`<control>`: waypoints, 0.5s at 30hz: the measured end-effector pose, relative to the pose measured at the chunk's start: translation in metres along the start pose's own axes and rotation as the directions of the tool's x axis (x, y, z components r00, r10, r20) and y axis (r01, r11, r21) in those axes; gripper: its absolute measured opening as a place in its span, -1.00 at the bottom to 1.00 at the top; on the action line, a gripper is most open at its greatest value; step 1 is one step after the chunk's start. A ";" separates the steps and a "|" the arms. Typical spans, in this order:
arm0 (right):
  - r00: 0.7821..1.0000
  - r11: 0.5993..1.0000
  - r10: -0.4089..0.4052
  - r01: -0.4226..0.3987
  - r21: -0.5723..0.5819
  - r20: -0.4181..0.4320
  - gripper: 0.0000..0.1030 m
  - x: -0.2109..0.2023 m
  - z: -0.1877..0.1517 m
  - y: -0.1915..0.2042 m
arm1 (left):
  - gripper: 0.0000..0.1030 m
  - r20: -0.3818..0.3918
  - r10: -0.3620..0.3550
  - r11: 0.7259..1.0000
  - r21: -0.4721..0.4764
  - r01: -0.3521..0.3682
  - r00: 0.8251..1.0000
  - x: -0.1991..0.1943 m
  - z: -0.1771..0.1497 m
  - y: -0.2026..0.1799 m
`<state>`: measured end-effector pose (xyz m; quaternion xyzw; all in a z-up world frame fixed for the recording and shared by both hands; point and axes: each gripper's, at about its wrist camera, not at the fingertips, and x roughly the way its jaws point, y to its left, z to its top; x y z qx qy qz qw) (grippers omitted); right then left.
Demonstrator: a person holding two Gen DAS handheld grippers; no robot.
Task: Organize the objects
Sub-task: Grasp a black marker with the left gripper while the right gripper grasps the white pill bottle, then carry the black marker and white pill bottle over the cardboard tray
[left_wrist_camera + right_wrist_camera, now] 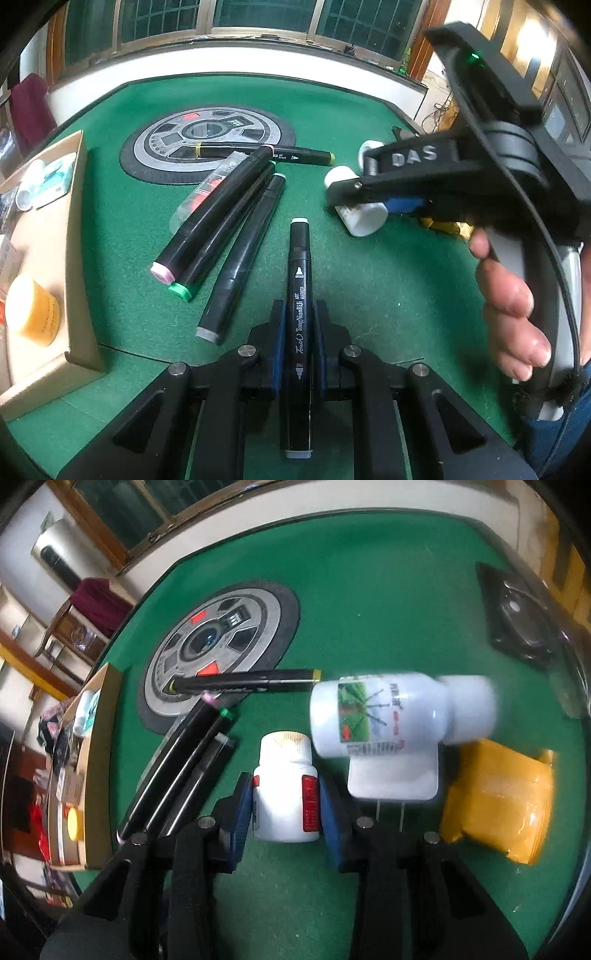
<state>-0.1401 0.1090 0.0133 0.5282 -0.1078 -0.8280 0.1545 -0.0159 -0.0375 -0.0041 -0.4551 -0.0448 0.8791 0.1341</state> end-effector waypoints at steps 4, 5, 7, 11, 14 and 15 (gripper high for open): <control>0.999 0.999 0.045 -0.045 -0.014 0.019 -0.38 -0.013 -0.007 0.000 | -0.77 0.023 -0.004 1.000 -0.023 0.004 1.000 -0.004 -0.001 0.002; 0.998 0.999 0.050 -0.050 -0.021 0.026 -0.38 -0.017 -0.008 0.001 | -0.77 0.040 -0.004 1.000 -0.029 0.005 0.999 -0.007 -0.001 0.003; 0.997 0.998 0.057 -0.055 -0.043 0.050 -0.38 -0.025 -0.011 0.005 | -0.77 0.066 -0.014 0.999 -0.034 0.016 0.998 -0.012 -0.002 0.004; 0.994 0.994 0.065 -0.056 -0.091 0.093 -0.38 -0.037 -0.016 0.018 | -0.77 0.100 -0.013 0.999 -0.041 0.018 0.995 -0.018 0.000 0.003; 0.992 0.991 0.063 -0.049 -0.121 0.112 -0.38 -0.040 -0.019 0.026 | -0.77 0.122 0.006 0.999 -0.037 -0.001 0.993 -0.024 -0.004 0.001; 0.991 0.990 0.066 -0.051 -0.128 0.117 -0.38 -0.042 -0.020 0.028 | -0.77 0.130 0.009 0.999 -0.035 -0.005 0.992 -0.025 -0.003 0.001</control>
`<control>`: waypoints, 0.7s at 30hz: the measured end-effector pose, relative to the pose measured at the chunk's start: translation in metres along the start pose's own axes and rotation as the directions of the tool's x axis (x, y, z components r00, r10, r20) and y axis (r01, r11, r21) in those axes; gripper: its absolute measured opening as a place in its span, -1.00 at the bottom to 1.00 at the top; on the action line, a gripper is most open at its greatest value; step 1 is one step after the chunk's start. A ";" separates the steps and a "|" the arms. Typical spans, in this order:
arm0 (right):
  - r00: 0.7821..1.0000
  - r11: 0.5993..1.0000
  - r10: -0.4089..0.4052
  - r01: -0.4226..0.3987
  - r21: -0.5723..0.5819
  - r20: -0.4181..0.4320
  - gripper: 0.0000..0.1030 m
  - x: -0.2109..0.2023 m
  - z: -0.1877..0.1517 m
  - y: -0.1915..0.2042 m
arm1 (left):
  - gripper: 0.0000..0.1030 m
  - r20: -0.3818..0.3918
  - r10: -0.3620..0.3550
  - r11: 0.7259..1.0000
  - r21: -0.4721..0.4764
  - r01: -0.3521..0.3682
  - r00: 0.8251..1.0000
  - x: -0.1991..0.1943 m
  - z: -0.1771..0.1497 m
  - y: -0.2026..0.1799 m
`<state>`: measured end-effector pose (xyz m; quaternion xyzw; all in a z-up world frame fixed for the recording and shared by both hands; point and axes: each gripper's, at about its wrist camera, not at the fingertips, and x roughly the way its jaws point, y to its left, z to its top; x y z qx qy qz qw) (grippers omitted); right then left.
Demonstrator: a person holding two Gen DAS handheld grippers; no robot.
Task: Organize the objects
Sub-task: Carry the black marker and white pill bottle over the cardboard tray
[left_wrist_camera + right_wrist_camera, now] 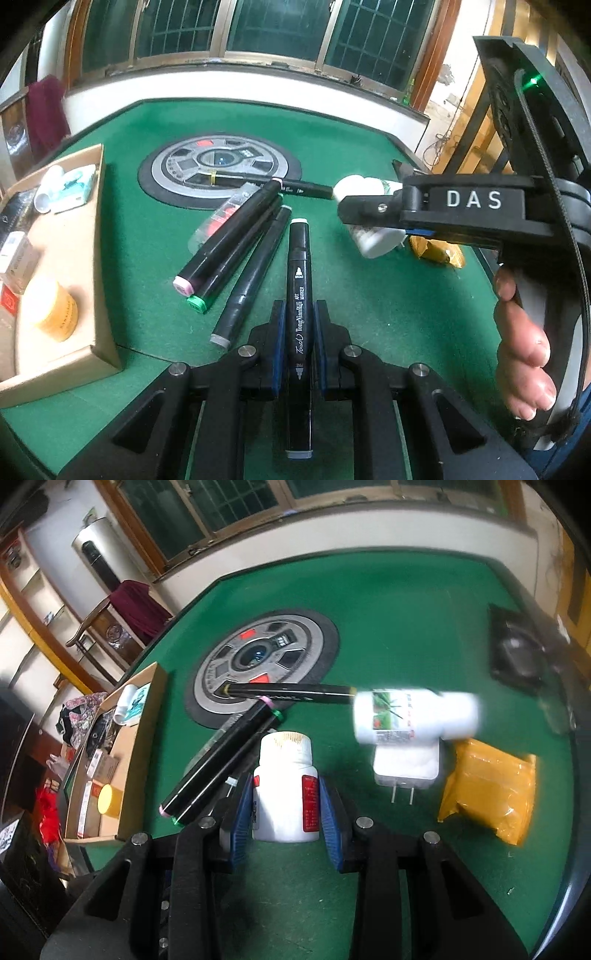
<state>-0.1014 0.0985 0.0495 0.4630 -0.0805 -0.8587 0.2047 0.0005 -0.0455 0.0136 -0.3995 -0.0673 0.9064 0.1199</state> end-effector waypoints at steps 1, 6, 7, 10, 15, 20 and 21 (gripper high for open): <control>1.000 1.000 0.003 -0.003 -0.004 0.003 -0.38 0.000 0.000 0.001 | -0.77 0.009 0.006 1.000 0.000 -0.006 1.000 0.000 0.001 0.001; 1.000 1.000 0.014 -0.014 -0.014 0.019 -0.38 -0.005 -0.002 0.005 | -0.77 0.043 0.018 1.000 0.014 -0.018 0.999 -0.015 0.000 -0.002; 1.000 1.000 0.012 -0.012 -0.019 0.023 -0.38 -0.006 -0.003 0.007 | -0.77 0.048 0.018 1.000 0.013 -0.019 0.999 -0.018 0.001 -0.001; 1.000 1.000 0.017 -0.016 -0.025 0.026 -0.38 -0.007 -0.006 0.009 | -0.77 0.071 0.028 1.000 0.003 -0.028 0.997 -0.031 0.002 0.004; 0.999 0.999 0.023 -0.021 -0.041 0.030 -0.38 -0.006 -0.008 0.015 | -0.77 0.095 0.036 0.999 -0.035 -0.033 0.995 -0.046 0.001 0.014; 0.999 0.998 0.022 -0.020 -0.055 0.031 -0.38 -0.004 -0.010 0.020 | -0.77 0.124 0.036 0.998 -0.055 -0.029 0.992 -0.062 0.000 0.025; 0.999 0.998 0.020 -0.018 -0.060 0.031 -0.38 -0.003 -0.011 0.021 | -0.77 0.131 0.040 0.998 -0.058 -0.032 0.991 -0.065 0.000 0.027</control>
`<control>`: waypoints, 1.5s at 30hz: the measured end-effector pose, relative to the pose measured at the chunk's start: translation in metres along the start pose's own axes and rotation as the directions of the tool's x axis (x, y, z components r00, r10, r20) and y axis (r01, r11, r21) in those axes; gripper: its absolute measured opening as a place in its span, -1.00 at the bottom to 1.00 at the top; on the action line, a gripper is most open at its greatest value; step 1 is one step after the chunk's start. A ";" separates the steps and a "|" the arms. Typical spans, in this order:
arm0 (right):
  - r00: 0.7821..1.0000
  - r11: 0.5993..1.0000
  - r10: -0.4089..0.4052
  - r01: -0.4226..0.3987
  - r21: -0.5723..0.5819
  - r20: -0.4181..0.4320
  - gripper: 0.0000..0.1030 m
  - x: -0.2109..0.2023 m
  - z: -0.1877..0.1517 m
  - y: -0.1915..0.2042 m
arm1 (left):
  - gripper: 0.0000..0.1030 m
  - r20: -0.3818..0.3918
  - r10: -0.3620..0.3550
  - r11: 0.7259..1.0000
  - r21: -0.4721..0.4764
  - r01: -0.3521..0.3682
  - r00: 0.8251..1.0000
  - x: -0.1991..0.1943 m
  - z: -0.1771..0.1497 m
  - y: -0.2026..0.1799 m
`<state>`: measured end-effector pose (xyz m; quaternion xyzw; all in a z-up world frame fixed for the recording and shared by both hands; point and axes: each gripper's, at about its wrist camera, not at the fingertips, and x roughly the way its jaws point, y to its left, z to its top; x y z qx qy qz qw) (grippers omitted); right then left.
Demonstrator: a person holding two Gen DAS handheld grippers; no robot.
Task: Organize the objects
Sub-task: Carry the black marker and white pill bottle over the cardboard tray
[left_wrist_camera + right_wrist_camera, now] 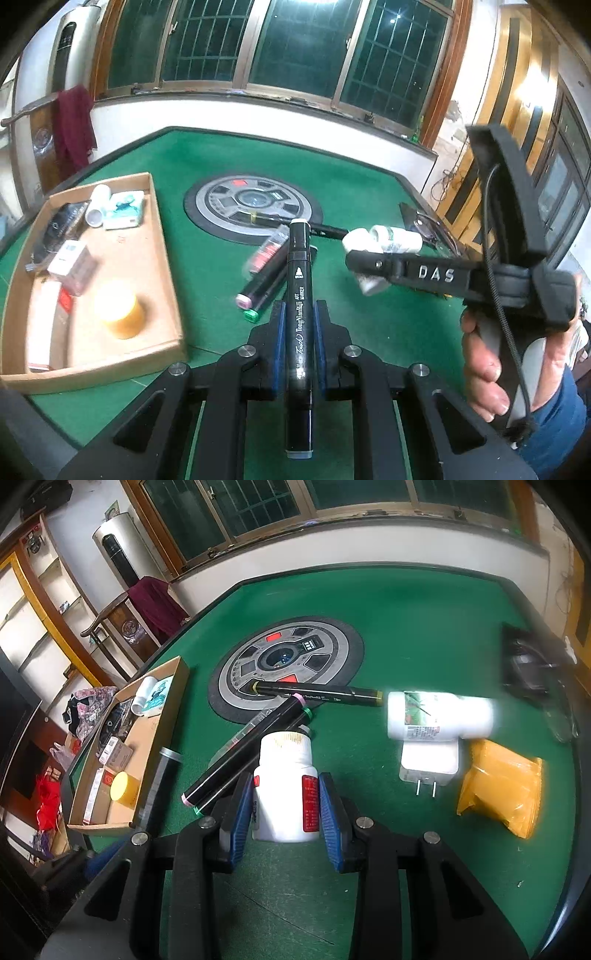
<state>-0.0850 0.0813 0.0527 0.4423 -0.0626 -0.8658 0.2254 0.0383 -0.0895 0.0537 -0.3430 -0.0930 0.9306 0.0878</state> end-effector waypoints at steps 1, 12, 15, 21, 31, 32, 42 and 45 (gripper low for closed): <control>1.000 1.000 -0.002 0.002 -0.004 0.000 -0.38 0.001 -0.001 0.002 | -0.77 0.007 0.004 1.000 -0.005 -0.004 1.000 -0.003 0.000 0.003; 0.999 0.998 0.024 -0.025 -0.049 -0.027 -0.38 0.006 -0.007 0.029 | -0.77 0.054 0.023 0.994 -0.106 -0.017 0.998 -0.021 0.007 0.053; 0.999 0.997 0.034 -0.037 -0.067 -0.041 -0.38 0.011 -0.010 0.042 | -0.77 0.065 0.037 0.990 -0.136 -0.028 0.997 -0.025 0.008 0.066; 0.995 0.992 0.081 -0.086 -0.088 -0.054 -0.38 0.017 -0.006 0.071 | -0.77 0.077 0.074 0.977 -0.204 -0.057 0.994 -0.031 0.007 0.099; 0.987 0.979 0.133 -0.144 -0.141 -0.088 -0.37 0.043 0.000 0.129 | -0.77 0.072 0.137 0.949 -0.297 -0.110 0.988 -0.024 0.000 0.145; 0.986 0.978 0.135 -0.148 -0.147 -0.094 -0.37 0.047 -0.001 0.133 | -0.77 0.070 0.143 0.946 -0.304 -0.115 0.987 -0.023 -0.001 0.149; 0.981 0.974 0.133 -0.155 -0.164 -0.138 -0.37 0.074 -0.005 0.149 | -0.77 0.046 0.162 0.932 -0.337 -0.138 0.986 -0.011 -0.007 0.172; 0.981 0.974 0.133 -0.157 -0.166 -0.144 -0.37 0.078 -0.003 0.152 | -0.77 0.043 0.168 0.930 -0.338 -0.144 0.985 -0.009 -0.008 0.175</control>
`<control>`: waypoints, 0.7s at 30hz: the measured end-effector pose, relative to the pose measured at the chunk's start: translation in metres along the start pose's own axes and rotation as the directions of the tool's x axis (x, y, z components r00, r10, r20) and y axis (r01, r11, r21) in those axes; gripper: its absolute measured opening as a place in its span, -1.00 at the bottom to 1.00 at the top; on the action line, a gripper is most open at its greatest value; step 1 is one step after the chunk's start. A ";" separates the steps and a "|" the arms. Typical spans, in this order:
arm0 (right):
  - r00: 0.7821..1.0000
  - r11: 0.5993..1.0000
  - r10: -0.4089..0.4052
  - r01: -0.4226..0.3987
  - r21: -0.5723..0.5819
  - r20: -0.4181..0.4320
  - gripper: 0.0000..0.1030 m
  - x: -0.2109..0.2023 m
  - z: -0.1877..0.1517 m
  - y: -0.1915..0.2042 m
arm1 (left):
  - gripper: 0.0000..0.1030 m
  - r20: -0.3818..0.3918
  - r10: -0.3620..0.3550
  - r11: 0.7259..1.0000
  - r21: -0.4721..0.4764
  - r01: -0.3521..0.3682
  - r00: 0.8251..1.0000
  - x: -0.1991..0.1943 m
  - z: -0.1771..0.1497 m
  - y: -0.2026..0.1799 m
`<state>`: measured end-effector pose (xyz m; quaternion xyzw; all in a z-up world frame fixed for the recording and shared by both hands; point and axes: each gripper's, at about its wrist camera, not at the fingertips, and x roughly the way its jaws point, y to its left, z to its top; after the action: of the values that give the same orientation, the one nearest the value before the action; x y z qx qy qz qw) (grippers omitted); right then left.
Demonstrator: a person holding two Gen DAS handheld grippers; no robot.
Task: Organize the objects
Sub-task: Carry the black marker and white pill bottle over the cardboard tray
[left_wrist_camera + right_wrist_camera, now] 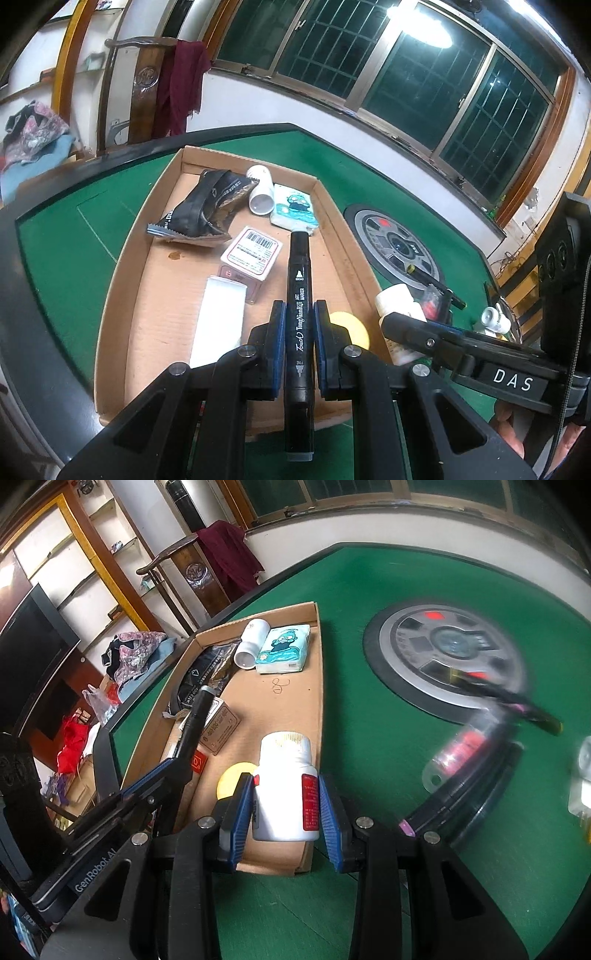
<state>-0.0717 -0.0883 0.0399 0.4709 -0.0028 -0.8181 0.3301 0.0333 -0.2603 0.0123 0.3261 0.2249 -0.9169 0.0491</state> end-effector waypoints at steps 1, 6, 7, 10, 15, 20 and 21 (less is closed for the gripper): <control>1.000 1.000 0.000 0.000 -0.002 -0.004 -0.37 0.002 0.000 0.001 | -0.77 0.002 0.004 1.000 -0.001 -0.004 1.000 0.000 0.000 0.001; 1.000 1.000 -0.016 0.016 -0.026 0.006 -0.37 0.005 0.001 0.010 | -0.77 -0.001 0.021 1.000 0.008 -0.021 1.000 0.001 -0.001 0.005; 1.000 1.000 -0.009 0.009 -0.026 0.001 -0.37 0.006 0.001 0.012 | -0.77 -0.001 0.024 1.000 0.011 -0.024 1.000 0.001 -0.001 0.006; 1.000 0.999 -0.019 0.019 -0.043 0.002 -0.37 0.010 0.002 0.017 | -0.77 0.000 0.027 1.000 0.016 -0.027 1.000 0.001 -0.002 0.008; 1.000 0.997 -0.028 0.028 -0.070 0.012 -0.37 0.011 0.002 0.023 | -0.77 -0.006 0.029 0.999 0.022 -0.029 1.000 0.003 -0.003 0.010; 0.999 0.994 -0.041 0.043 -0.097 0.025 -0.37 0.013 0.003 0.030 | -0.77 -0.011 0.025 0.999 0.024 -0.025 1.000 0.002 -0.003 0.013; 0.999 0.994 -0.041 0.044 -0.103 0.027 -0.37 0.013 0.003 0.031 | -0.77 -0.014 0.025 0.999 0.023 -0.024 1.000 0.003 -0.003 0.013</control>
<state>-0.0614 -0.1206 0.0414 0.4429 0.0454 -0.8298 0.3365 0.0359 -0.2704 0.0038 0.3361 0.2107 -0.9163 0.0550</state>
